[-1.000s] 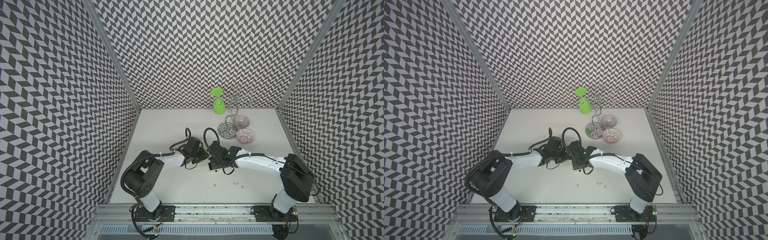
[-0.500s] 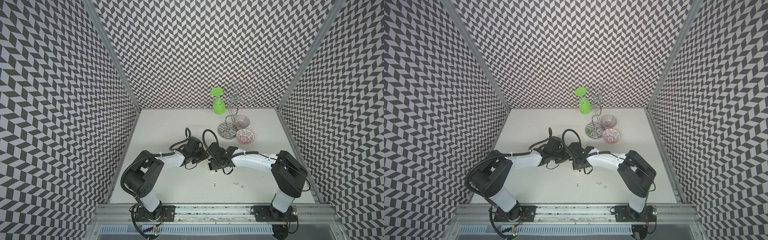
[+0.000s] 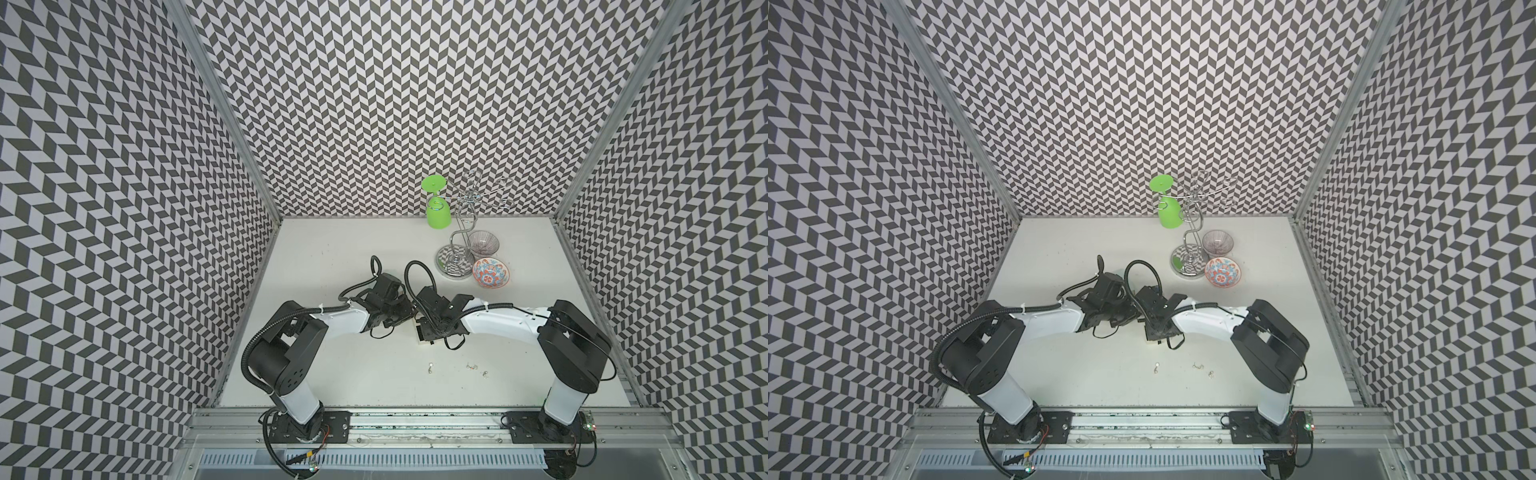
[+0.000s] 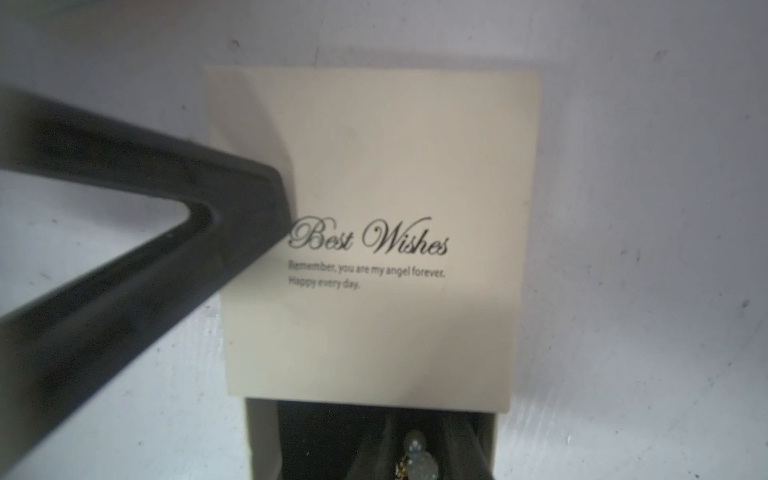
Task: Take out the earrings from the drawer-style jewelry box
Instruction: Pick up the earring from the drawer.
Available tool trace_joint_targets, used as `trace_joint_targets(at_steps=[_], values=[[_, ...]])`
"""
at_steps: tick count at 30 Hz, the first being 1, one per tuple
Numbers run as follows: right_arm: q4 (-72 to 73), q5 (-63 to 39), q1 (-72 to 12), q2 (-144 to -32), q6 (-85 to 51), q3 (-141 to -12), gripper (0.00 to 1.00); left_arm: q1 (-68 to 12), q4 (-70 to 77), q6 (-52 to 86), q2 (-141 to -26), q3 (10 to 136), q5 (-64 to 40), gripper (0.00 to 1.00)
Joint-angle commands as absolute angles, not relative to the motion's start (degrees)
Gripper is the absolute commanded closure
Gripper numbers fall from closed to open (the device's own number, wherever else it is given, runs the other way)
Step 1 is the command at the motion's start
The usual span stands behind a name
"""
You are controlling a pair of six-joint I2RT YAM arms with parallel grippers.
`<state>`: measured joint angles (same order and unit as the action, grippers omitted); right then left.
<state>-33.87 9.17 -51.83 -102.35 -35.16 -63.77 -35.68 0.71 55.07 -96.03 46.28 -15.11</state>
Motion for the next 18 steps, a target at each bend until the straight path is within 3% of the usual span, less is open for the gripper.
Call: trace_joint_targets(at_steps=[1,18], values=[[-33.65,8.56,-51.68,-102.34,-36.07,-62.57,0.81,-35.51,-0.42,54.76,-97.56,46.06,-14.4,0.67],[-36.2,8.52,-51.77,-99.94,-36.3,-67.48,0.9,-35.51,0.0,55.09,-97.14,45.4,-14.09,0.67]])
